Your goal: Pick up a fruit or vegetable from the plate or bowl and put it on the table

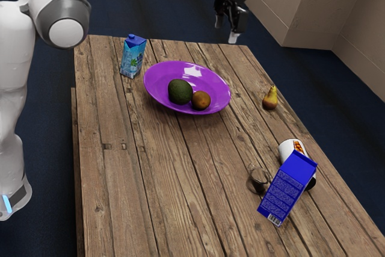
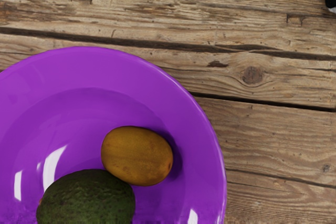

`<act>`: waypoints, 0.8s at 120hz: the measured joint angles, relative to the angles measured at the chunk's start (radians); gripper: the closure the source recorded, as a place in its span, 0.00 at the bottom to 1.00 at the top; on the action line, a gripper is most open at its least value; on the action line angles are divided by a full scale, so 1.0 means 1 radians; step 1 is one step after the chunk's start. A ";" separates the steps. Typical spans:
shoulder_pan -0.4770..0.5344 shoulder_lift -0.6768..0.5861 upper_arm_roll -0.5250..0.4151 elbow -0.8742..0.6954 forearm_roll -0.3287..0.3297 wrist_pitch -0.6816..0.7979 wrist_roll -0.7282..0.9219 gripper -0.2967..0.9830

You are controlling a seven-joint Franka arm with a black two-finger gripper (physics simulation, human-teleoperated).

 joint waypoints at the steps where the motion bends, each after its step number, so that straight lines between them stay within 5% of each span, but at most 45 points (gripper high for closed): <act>1: 0.000 0.000 0.001 0.001 -0.001 -0.003 0.001 0.23; 28: -0.003 -0.040 0.007 0.036 -0.016 -0.057 0.033 0.23; 42: -0.053 -0.080 -0.023 0.138 0.075 -0.078 0.044 0.23; 71: -0.082 0.105 -0.066 0.115 0.102 -0.048 0.061 0.23; 96: -0.088 0.134 -0.078 0.092 0.101 -0.033 0.071 0.23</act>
